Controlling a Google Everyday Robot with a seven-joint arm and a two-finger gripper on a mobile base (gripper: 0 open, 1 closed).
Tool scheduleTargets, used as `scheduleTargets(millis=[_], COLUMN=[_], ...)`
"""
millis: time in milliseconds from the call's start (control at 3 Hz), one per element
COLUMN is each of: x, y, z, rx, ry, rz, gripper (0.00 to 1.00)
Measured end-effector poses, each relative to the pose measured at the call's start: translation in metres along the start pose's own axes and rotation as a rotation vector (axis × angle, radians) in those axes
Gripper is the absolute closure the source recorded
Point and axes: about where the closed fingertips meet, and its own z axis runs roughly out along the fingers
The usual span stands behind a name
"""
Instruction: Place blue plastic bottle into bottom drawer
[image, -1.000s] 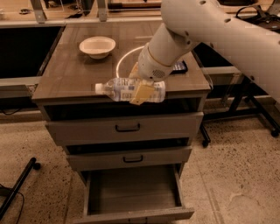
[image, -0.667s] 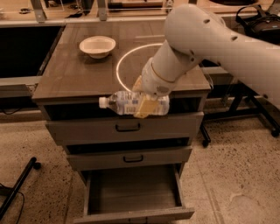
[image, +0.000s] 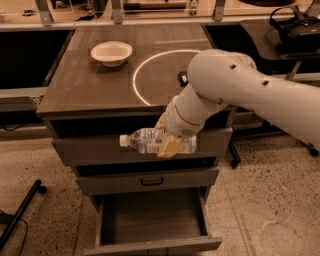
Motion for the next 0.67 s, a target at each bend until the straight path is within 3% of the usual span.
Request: scheduleTargets(millis=[333,667], x=[0.0155,0.0155], y=[0.0142,0.0142], z=[0.0316,0.0316], rx=[0.015,0.015], ry=[-0.023,-0.023], rz=[0.028,0.028], gripper=[1.00,1.00])
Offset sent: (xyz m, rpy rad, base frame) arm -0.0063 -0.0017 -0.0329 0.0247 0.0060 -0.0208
